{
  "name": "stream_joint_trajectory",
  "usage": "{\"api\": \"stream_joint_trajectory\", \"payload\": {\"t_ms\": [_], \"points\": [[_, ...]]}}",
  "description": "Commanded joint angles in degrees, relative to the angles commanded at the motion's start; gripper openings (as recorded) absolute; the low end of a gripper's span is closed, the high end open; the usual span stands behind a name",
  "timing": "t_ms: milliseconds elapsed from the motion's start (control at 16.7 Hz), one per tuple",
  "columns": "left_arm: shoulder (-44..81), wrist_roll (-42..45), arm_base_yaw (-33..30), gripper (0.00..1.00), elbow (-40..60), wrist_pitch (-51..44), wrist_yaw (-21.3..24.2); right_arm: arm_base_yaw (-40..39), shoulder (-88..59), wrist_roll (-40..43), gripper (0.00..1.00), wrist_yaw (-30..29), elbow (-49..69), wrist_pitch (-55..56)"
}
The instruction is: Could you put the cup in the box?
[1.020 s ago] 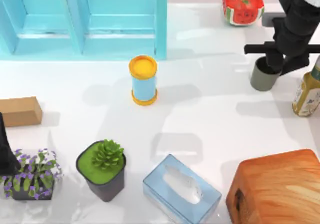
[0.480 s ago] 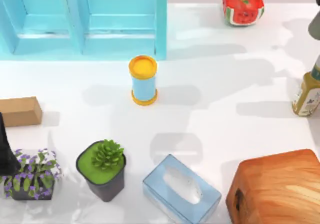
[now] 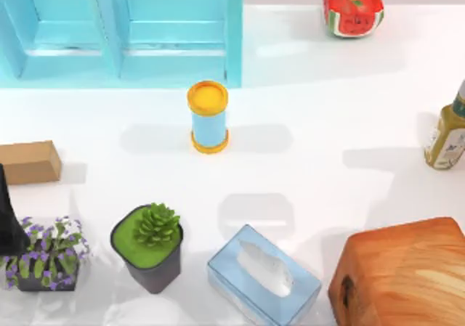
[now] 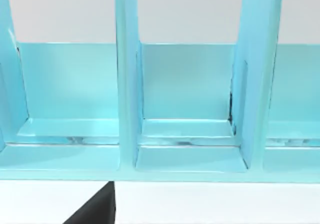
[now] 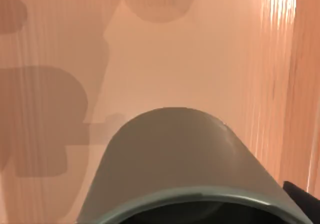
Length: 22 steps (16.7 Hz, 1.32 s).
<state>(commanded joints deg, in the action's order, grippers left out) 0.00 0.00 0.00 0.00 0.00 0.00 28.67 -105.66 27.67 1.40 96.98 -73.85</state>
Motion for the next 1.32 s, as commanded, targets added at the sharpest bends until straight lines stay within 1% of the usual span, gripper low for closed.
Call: {"api": "stream_joint_trajectory", "payload": {"t_ms": [120, 420, 540, 840, 1140, 1320], "points": [[0.0, 0.0, 0.0, 1.00, 0.0, 0.0, 0.0, 1.8, 2.0, 2.0, 0.00, -0.8, -1.8, -1.8], [0.0, 0.0, 0.0, 1.00, 0.0, 0.0, 0.0, 1.7, 2.0, 2.0, 0.00, -0.8, -2.0, -1.7], [0.0, 0.0, 0.0, 1.00, 0.0, 0.0, 0.0, 1.5, 2.0, 1.7, 0.00, -0.8, -4.2, 0.5], [0.0, 0.0, 0.0, 1.00, 0.0, 0.0, 0.0, 0.7, 1.7, 0.7, 0.00, -1.1, -14.5, 11.1], [0.0, 0.0, 0.0, 1.00, 0.0, 0.0, 0.0, 0.4, 1.7, 0.7, 0.00, -1.0, -16.0, 12.6], [0.0, 0.0, 0.0, 1.00, 0.0, 0.0, 0.0, 0.4, 1.7, 0.7, 0.23, -1.0, -16.0, 12.6]]}}
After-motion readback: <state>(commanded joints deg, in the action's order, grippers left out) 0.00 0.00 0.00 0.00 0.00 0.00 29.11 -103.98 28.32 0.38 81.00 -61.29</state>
